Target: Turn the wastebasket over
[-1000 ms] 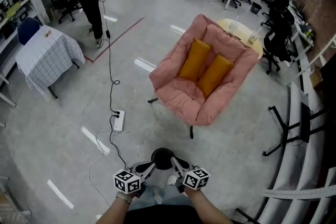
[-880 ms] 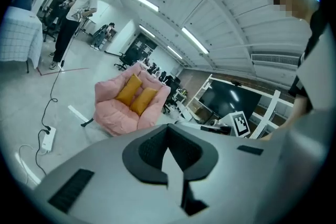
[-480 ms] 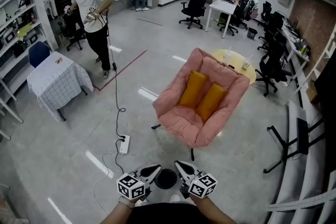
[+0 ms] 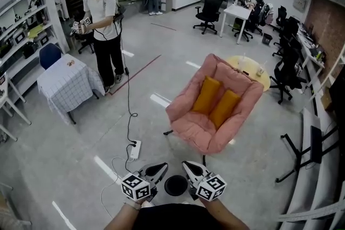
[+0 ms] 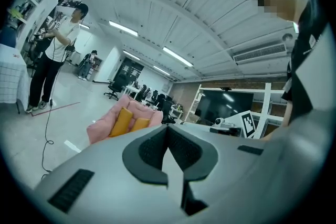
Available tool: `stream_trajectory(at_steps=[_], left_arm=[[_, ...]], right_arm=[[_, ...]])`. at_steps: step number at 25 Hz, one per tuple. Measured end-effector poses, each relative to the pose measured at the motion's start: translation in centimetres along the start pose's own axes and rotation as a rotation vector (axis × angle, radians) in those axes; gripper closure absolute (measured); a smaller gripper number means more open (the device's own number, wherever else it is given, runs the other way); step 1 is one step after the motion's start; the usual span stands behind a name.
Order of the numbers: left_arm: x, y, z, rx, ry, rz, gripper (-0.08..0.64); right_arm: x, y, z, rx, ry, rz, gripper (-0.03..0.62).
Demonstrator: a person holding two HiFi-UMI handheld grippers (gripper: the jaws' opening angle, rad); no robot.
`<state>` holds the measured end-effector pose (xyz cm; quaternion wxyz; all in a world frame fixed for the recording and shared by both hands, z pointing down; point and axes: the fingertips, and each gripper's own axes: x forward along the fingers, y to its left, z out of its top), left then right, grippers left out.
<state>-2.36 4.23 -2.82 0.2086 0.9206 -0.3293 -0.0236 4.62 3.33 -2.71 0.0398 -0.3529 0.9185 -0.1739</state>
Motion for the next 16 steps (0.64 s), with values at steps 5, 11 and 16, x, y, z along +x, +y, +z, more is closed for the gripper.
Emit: stream_trajectory(at_steps=[5, 11, 16], left_arm=[[-0.2, -0.4, -0.1, 0.059, 0.006, -0.003, 0.548], [-0.5, -0.5, 1.1, 0.107, -0.014, 0.024, 0.549], [-1.0, 0.6, 2.1, 0.098, -0.023, 0.003, 0.549]], right_arm=[[0.0, 0.2, -0.2, -0.018, 0.011, 0.004, 0.583], [0.3, 0.4, 0.3, -0.017, 0.014, -0.003, 0.584], [1.4, 0.4, 0.2, -0.023, 0.013, -0.021, 0.584]])
